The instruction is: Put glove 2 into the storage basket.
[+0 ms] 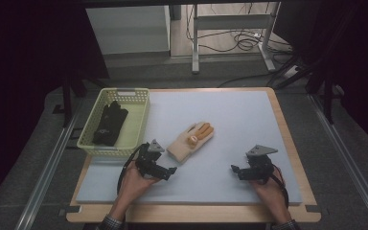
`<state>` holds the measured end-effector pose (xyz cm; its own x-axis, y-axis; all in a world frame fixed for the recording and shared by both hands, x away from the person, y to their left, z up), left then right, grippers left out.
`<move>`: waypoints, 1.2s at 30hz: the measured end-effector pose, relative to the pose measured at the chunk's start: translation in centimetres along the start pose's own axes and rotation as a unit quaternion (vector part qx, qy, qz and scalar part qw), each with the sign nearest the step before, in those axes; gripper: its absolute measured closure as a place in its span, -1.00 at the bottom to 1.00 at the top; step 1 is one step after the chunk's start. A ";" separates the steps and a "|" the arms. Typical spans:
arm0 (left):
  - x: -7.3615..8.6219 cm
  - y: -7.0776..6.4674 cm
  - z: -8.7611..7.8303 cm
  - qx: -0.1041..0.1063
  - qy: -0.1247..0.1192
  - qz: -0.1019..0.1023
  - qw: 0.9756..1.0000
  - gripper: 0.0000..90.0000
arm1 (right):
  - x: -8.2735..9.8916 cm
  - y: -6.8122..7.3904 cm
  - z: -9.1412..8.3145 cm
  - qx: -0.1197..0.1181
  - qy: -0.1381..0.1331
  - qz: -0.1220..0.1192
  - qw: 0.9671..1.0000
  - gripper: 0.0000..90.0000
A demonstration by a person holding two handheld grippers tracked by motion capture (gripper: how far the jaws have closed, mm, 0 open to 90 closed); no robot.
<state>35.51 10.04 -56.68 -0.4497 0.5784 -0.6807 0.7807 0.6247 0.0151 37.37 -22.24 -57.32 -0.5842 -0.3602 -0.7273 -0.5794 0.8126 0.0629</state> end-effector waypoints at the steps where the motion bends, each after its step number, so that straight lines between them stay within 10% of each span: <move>1: -0.9 0.1 0.3 0.001 0.001 0.002 1.000 -1.00 | 0.0 0.0 0.0 0.000 0.000 0.000 1.000 -0.60; 17: -7.1 1.9 4.1 0.008 0.031 0.016 0.999 -1.00 | 0.0 0.0 0.0 0.000 0.000 0.000 1.000 -0.60; 36: -8.1 2.1 8.7 0.008 0.085 0.038 0.996 -0.73 | 0.0 0.0 0.0 -0.001 0.001 0.000 1.000 -0.60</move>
<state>44.58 2.08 -57.49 -0.4557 0.7048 -0.5437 0.8213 0.5685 0.0486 37.36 -22.27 -57.32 -0.5852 -0.3619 -0.7257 -0.5807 0.8116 0.0635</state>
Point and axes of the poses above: each handheld gripper's, and its own axes: z roughly forward along the jaws, x roughly out of its underside, y roughly to its left, the point moved 6 cm from there along z, roughly forward along the jaws, and after that the axes turned 9 degrees about z, right-handed, at the moved point
